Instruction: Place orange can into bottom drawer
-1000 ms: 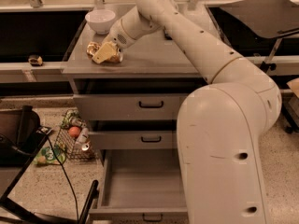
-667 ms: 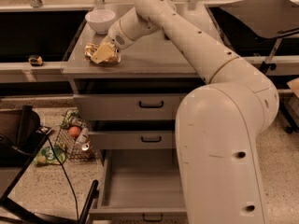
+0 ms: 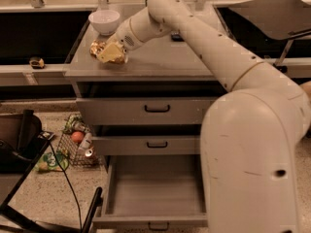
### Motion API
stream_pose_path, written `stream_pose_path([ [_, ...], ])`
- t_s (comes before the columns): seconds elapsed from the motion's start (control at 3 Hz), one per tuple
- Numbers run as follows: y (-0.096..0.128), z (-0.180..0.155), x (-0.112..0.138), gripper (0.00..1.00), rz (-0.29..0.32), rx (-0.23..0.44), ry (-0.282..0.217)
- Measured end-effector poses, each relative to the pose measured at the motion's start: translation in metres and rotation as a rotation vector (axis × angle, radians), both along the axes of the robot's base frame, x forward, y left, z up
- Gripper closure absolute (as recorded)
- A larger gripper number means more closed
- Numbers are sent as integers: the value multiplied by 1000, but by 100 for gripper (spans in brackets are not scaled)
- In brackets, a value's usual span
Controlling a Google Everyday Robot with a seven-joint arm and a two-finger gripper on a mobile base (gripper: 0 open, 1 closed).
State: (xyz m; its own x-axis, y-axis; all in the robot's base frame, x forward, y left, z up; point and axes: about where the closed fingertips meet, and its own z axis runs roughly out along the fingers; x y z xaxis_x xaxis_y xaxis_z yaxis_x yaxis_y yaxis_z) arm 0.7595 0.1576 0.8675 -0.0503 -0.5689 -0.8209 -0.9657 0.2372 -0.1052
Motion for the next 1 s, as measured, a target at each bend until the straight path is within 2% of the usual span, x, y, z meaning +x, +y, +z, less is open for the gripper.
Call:
stream_pose_path([
  [0.33,-19,32,-17,100,-28,100,-86],
  [0.67,-56,47,-45,100,-100,196,-132],
  [1.0,-53,48,-55,100,-89,185,-122],
])
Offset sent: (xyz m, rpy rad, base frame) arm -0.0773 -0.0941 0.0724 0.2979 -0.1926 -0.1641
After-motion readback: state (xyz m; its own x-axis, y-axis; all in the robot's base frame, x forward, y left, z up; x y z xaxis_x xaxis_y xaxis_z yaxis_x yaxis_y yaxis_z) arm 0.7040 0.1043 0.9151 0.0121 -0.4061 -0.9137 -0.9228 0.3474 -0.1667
